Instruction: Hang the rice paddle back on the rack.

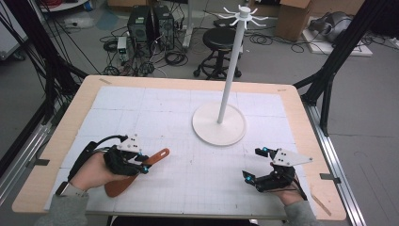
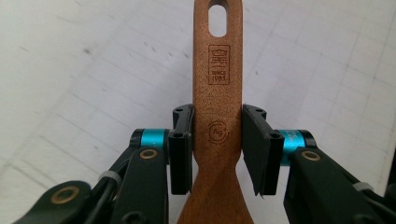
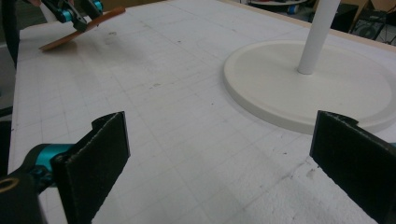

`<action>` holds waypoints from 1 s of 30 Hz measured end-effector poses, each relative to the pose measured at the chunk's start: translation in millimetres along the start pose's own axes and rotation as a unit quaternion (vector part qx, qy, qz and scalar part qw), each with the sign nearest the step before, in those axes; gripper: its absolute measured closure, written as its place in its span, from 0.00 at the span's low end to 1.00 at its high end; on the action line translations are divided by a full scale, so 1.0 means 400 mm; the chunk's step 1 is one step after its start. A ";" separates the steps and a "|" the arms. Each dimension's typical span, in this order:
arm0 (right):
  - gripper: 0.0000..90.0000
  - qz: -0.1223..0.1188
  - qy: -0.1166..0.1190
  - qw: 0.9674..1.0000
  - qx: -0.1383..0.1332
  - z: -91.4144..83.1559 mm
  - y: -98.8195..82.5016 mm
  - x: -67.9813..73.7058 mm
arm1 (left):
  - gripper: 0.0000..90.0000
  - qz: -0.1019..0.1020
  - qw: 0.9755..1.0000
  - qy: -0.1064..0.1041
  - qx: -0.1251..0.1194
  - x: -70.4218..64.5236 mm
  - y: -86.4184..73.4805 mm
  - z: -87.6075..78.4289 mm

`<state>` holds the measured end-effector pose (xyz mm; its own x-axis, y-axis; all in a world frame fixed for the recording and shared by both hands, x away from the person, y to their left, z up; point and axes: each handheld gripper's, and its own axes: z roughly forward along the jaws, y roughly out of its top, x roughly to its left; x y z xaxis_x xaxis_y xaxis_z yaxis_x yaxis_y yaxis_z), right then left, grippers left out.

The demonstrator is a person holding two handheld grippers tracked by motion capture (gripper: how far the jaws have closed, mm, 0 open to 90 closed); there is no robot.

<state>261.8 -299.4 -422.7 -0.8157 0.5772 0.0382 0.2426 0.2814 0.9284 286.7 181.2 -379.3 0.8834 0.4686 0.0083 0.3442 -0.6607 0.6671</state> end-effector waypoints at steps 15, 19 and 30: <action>0.04 -0.002 -0.003 1.000 -0.002 -0.002 0.000 0.000 | 0.72 -0.023 0.995 0.018 -0.095 -0.011 0.028 -0.073; 0.04 -0.002 -0.004 1.000 -0.002 -0.002 0.000 -0.001 | 0.72 -0.020 0.994 0.023 -0.106 -0.018 0.034 -0.082; 0.04 -0.003 0.000 1.000 -0.014 -0.006 0.003 0.002 | 0.72 -0.032 0.989 -0.001 -0.144 -0.020 0.038 -0.095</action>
<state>260.1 -300.5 -420.6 -0.8171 0.5757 0.0319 0.2226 0.2639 0.9385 272.6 189.8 -340.9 0.8636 0.5024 -0.0431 0.2950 -0.4342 0.8511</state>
